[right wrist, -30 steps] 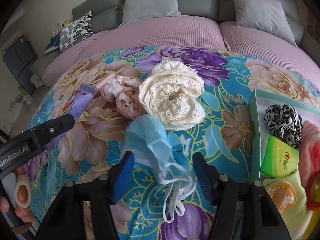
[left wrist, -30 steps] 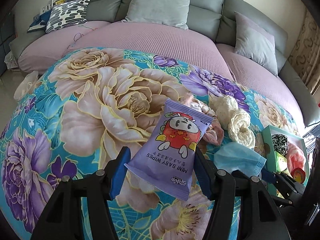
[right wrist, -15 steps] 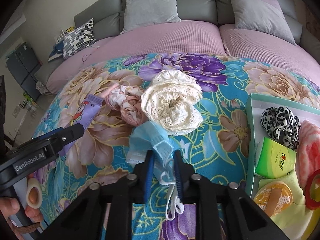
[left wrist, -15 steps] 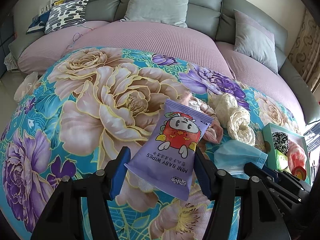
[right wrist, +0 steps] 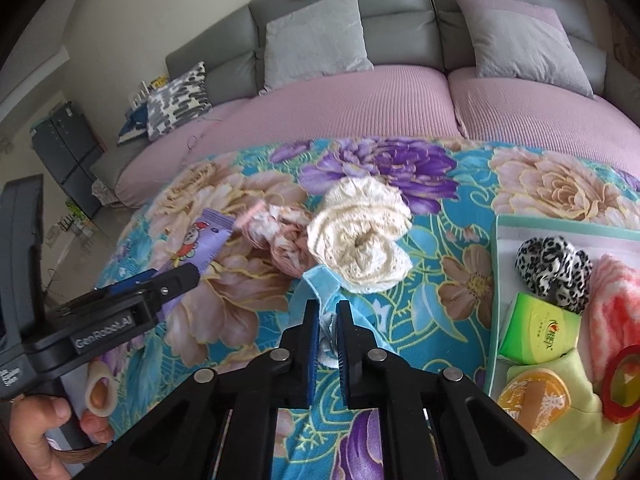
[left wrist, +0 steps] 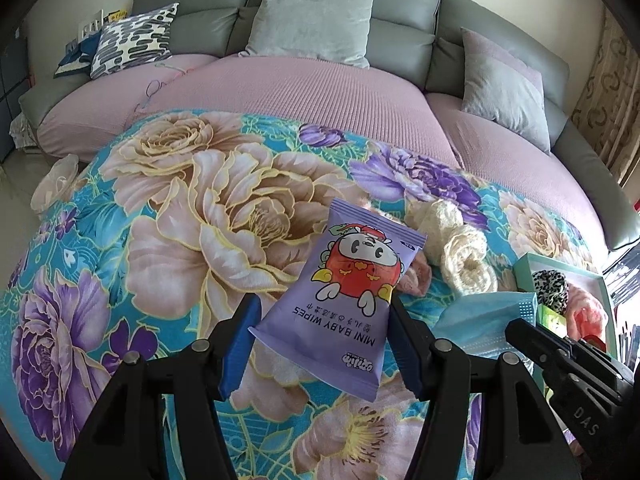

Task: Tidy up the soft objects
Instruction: 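Carry the wipes pack and blue mask over the tray with both tools, then lower the wipes pack into the tray with the left tool while the right tool releases the mask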

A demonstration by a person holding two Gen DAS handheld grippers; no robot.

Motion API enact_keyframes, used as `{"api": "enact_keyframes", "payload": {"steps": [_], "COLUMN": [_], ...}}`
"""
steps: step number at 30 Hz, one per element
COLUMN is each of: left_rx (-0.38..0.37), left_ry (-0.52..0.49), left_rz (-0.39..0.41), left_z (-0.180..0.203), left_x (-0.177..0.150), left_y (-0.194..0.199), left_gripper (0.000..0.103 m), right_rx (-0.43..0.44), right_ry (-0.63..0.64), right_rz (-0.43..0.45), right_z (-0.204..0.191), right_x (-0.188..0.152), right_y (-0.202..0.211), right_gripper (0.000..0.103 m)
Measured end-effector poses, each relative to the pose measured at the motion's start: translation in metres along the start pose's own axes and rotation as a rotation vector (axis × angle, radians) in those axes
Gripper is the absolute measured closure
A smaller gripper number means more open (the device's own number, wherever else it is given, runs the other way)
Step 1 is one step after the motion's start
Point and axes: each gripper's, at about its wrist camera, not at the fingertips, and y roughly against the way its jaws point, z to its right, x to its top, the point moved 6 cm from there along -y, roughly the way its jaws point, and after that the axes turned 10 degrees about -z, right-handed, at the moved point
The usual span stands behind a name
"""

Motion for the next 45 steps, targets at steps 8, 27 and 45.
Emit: {"api": "enact_keyframes", "payload": {"steps": [8,27,45], "left_rx": [-0.013,-0.093,-0.171], "left_ry": [-0.017,-0.206,-0.431], "left_rz": [0.040,0.051,-0.042], "left_z": [0.012,0.114,0.257], "left_x": [0.002,-0.009,-0.054], "left_y": [0.018,0.034,0.003], "left_gripper": [0.039,0.039,0.039], "right_rx": [0.020,-0.156,-0.360], "right_ry": [0.001,-0.203,-0.455], "right_rz": [0.080,0.247,0.366], "right_z": [0.000,0.105,0.230], "right_x": [0.004,-0.008,-0.047], "right_y": [0.035,0.121,0.191], "right_gripper": [0.095,0.095,0.095]}}
